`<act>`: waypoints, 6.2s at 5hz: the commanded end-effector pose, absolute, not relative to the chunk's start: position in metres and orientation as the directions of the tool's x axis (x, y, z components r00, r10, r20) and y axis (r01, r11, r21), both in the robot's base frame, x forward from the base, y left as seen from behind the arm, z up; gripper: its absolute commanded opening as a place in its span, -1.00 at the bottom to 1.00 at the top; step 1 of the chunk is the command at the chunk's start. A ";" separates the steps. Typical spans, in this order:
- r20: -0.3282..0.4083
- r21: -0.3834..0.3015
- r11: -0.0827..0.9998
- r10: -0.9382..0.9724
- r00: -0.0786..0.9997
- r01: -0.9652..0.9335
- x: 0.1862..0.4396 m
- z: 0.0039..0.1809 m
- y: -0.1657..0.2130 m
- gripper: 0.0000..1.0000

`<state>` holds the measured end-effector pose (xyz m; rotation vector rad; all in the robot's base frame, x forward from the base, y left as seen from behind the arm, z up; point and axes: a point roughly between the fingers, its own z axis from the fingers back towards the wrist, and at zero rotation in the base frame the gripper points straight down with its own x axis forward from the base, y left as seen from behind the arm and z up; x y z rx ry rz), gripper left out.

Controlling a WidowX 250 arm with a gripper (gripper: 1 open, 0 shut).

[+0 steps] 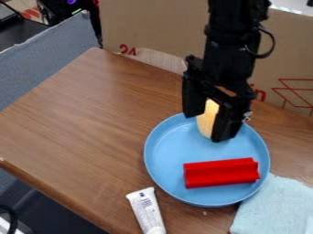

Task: Move the red object to the left side of the table

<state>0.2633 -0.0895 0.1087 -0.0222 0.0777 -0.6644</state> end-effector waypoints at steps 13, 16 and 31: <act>0.052 0.183 0.641 -0.764 0.643 0.746 0.259 0.118 -0.114 1.00; 0.086 0.198 0.647 -0.760 0.645 0.736 0.243 0.085 -0.112 1.00; 0.071 0.172 0.658 -0.751 0.657 0.733 0.239 0.057 -0.088 1.00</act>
